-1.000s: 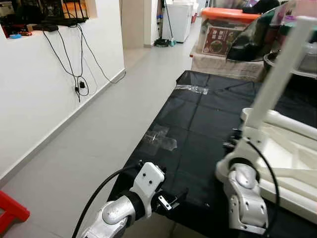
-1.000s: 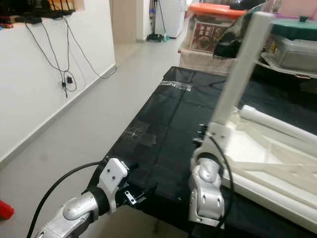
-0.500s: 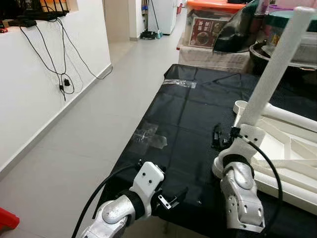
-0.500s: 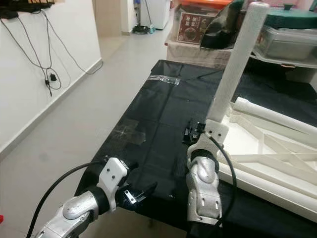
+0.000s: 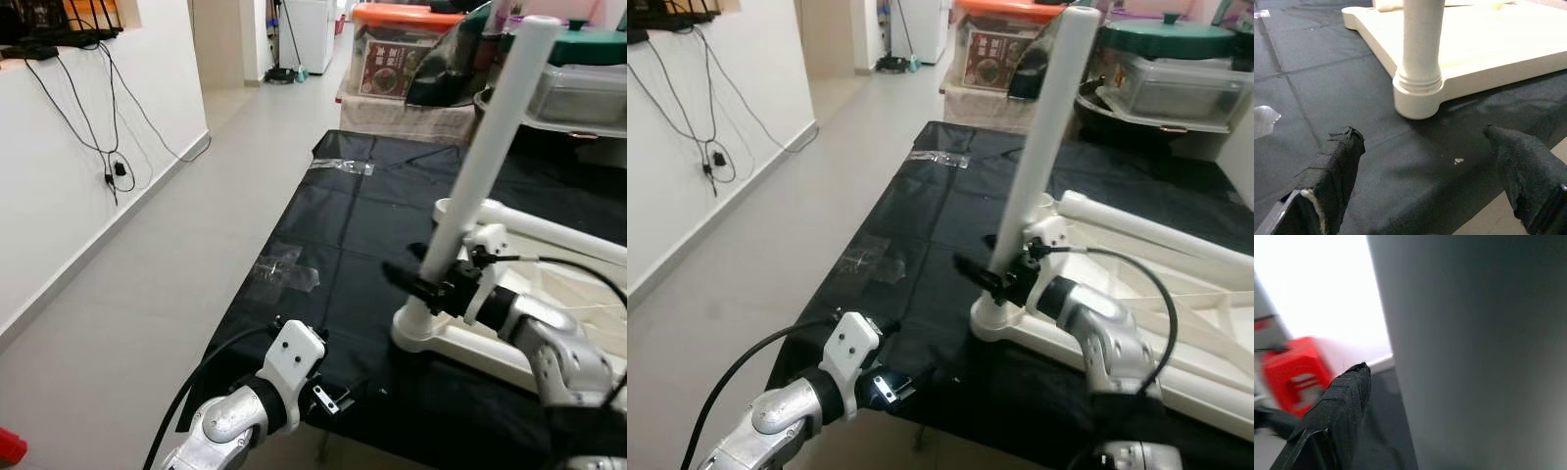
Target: Building children table
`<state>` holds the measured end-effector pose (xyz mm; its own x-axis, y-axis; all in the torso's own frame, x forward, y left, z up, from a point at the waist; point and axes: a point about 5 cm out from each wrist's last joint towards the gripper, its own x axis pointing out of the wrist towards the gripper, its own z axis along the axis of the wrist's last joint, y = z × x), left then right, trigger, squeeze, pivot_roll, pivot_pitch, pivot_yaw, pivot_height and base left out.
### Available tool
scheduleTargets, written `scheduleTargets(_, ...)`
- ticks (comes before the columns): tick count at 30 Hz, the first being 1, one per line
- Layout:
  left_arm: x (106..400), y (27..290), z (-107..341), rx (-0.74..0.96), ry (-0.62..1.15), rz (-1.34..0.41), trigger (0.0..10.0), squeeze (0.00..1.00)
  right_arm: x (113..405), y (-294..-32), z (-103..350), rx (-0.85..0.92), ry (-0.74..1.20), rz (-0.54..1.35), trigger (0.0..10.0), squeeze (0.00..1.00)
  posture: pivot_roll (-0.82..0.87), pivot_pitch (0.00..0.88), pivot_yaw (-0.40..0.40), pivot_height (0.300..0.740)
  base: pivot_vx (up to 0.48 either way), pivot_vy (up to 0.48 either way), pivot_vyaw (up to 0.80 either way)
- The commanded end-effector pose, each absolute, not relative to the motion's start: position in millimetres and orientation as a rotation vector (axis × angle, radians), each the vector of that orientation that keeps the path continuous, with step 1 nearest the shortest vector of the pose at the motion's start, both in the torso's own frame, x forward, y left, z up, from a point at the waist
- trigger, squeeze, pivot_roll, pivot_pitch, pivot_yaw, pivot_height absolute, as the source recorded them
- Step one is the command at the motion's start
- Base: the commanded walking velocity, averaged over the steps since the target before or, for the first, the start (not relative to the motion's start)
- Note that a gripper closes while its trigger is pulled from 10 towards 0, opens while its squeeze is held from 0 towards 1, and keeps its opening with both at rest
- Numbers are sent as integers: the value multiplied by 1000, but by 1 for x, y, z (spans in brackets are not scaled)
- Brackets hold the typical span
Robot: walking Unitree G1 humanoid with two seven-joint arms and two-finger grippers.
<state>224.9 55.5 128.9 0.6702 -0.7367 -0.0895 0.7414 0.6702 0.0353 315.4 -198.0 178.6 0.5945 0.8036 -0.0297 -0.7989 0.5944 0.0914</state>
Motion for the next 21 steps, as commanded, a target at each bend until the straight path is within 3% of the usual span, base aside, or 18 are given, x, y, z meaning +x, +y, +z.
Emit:
scheduleTargets(1, 224, 55, 125, 79, 82, -838, 10000, 0, 316, -183, 175, 61, 88, 1050, 10000, 0, 184, 0, -84, 740, 0, 0, 0)
scheduleTargets(3, 223, 55, 124, 80, 83, -837, 10000, 0, 318, -180, 173, 36, 95, 1074, 9647, 0, 188, 0, -86, 740, 0, 0, 0)
scheduleTargets(4, 223, 56, 124, 82, 84, -836, 10000, 0, 319, -177, 173, 19, 96, 1098, 4078, 0, 188, 0, -86, 740, 0, 0, 0)
scheduleTargets(5, 223, 56, 124, 82, 84, -836, 10000, 0, 319, -177, 173, 19, 96, 1098, 4078, 0, 188, 0, -86, 740, 0, 0, 0)
scheduleTargets(6, 223, 56, 124, 83, 84, -836, 10000, 0, 320, -174, 173, 10, 96, 1111, 0, 0, 190, 0, -86, 740, 0, 0, 0)
scheduleTargets(11, 223, 57, 123, 84, 86, -835, 10000, 0, 322, -170, 173, -25, 61, 1098, 0, 0, 191, 0, -82, 740, 0, 0, 0)
scheduleTargets(14, 222, 57, 123, 83, 86, -834, 10000, 0, 325, -169, 174, -19, -6, 981, 0, 0, 185, 0, -79, 740, 0, 0, 0)
scheduleTargets(16, 222, 57, 124, 81, 86, -833, 10000, 0, 333, -179, 174, 14, -61, 676, 0, 0, 177, 0, -77, 740, 0, 0, 0)
scheduleTargets(17, 222, 57, 124, 81, 86, -833, 10000, 0, 333, -179, 174, 14, -61, 676, 0, 0, 177, 0, -77, 740, 0, 0, 0)
scheduleTargets(18, 223, 57, 124, 80, 86, -833, 10000, 0, 336, -185, 173, 36, -64, 520, 0, 0, 173, 0, -74, 740, 0, 0, 0)
scheduleTargets(19, 223, 57, 124, 80, 86, -833, 10000, 0, 336, -185, 173, 36, -64, 520, 0, 0, 173, 0, -74, 740, 0, 0, 0)
scheduleTargets(20, 223, 57, 124, 80, 85, -834, 10000, 0, 336, -196, 170, 37, -57, 311, 0, 0, 167, 0, -70, 740, 0, 0, 0)
scheduleTargets(21, 223, 57, 124, 80, 85, -834, 10000, 0, 336, -196, 170, 37, -57, 311, 0, 0, 167, 0, -70, 740, 0, 0, 0)
